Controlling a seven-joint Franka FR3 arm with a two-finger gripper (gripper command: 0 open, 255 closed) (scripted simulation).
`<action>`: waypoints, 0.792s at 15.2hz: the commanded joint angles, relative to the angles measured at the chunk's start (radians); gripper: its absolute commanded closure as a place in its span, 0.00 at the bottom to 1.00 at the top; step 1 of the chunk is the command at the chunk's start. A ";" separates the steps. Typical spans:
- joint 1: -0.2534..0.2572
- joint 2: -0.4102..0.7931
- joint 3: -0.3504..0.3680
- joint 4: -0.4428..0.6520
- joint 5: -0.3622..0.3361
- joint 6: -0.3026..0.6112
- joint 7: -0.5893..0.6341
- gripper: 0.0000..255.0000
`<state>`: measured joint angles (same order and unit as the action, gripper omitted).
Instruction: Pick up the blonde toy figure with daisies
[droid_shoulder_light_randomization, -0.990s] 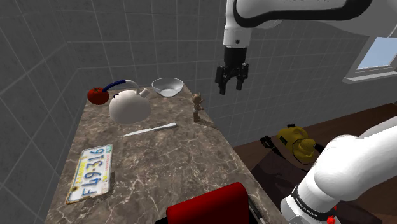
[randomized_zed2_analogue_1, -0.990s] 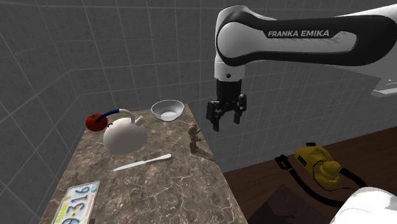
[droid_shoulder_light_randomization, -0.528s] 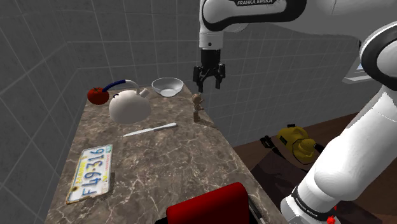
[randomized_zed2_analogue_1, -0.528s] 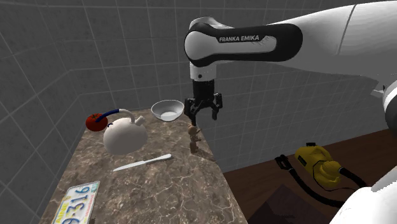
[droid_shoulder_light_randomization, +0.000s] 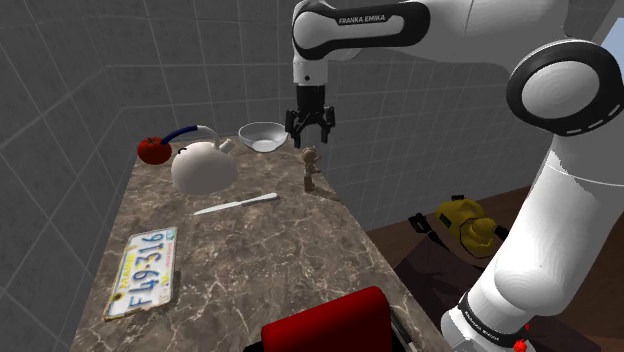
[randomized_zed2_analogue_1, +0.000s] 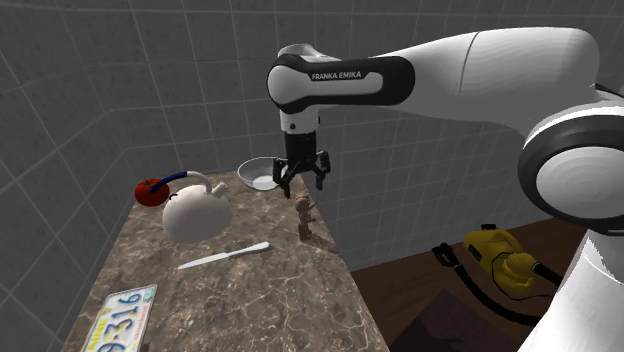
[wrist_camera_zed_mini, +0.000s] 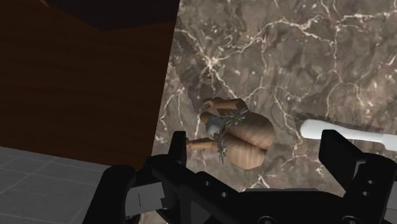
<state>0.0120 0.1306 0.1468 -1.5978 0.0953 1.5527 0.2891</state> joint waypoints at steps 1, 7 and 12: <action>0.001 0.007 0.001 -0.017 -0.001 0.024 0.000 0.00; 0.002 0.006 0.001 -0.066 0.000 0.072 -0.003 1.00; 0.003 0.005 0.002 -0.067 0.000 0.073 -0.003 1.00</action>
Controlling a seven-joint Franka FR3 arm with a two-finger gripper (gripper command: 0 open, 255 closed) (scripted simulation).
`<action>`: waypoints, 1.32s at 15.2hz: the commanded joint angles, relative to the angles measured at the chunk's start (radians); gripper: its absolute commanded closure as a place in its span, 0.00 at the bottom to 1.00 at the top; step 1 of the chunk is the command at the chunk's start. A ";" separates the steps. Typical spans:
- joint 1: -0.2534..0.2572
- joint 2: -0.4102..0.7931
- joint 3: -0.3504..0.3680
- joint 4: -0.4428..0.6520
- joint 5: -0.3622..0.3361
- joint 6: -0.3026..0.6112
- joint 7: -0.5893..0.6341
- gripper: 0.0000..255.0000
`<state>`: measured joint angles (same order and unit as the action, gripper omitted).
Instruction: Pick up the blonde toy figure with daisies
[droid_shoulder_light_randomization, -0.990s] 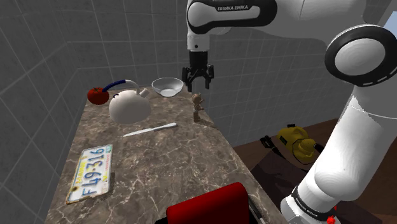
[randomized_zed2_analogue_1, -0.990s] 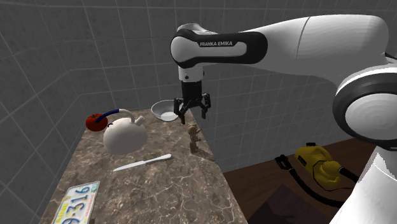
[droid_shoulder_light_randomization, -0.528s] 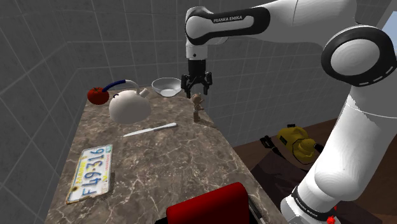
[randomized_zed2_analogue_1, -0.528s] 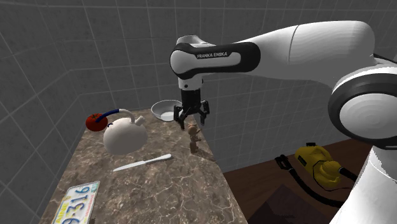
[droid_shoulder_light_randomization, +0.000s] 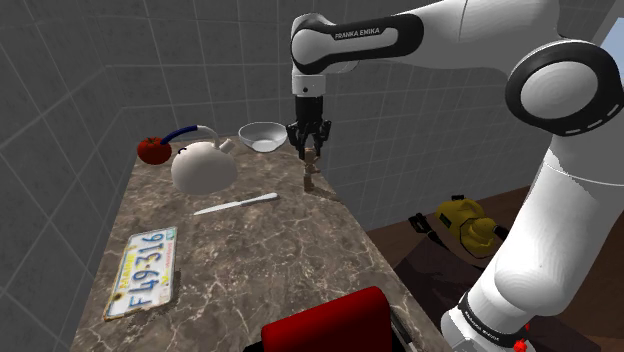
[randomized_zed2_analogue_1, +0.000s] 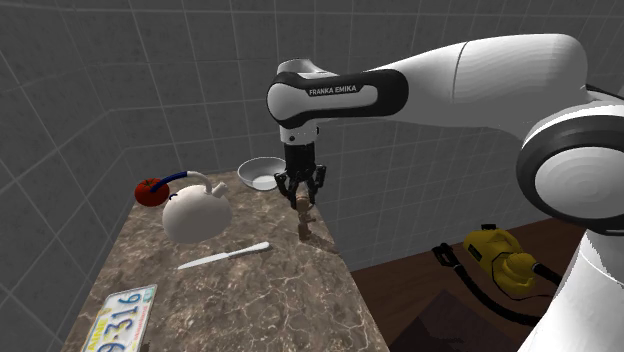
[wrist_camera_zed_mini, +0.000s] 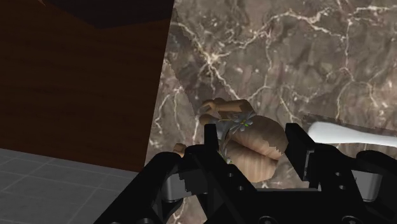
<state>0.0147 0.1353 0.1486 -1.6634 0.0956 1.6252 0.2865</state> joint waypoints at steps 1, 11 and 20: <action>0.000 0.001 0.000 -0.001 -0.001 0.000 0.000 1.00; -0.001 0.006 -0.001 0.099 -0.001 -0.095 0.007 1.00; 0.000 0.027 0.000 0.237 -0.003 -0.212 0.020 1.00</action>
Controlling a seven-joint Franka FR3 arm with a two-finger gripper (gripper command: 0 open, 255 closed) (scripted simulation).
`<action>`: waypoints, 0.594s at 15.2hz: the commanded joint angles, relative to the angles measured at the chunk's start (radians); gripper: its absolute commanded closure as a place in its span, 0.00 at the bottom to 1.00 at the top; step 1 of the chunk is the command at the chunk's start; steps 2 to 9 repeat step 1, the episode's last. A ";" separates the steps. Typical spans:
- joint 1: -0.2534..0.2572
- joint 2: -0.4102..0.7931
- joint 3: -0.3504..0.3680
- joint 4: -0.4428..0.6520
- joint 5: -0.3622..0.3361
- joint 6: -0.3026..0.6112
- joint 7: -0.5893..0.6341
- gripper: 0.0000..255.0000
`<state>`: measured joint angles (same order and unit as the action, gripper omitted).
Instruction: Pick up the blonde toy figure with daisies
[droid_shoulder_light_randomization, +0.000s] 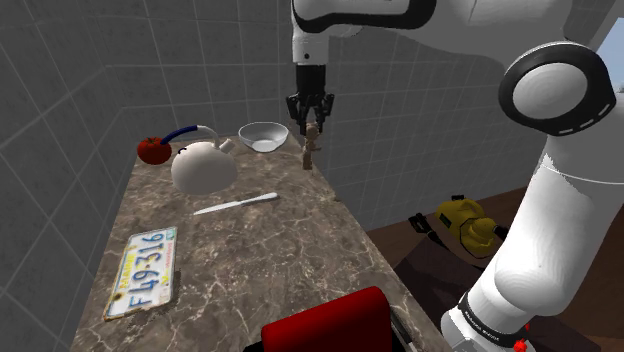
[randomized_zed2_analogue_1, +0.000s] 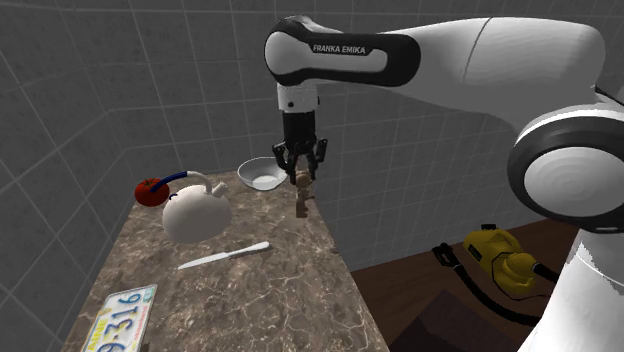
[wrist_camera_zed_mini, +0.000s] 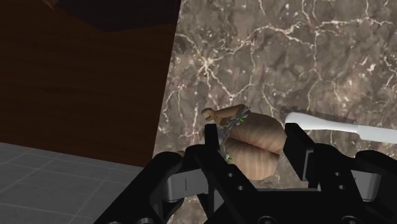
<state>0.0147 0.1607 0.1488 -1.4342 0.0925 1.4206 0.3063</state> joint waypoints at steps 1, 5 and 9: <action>0.000 0.002 0.000 0.008 0.000 -0.007 0.001 1.00; 0.000 0.002 0.000 0.008 0.000 -0.007 0.001 1.00; 0.000 0.002 0.000 0.008 0.000 -0.007 0.001 1.00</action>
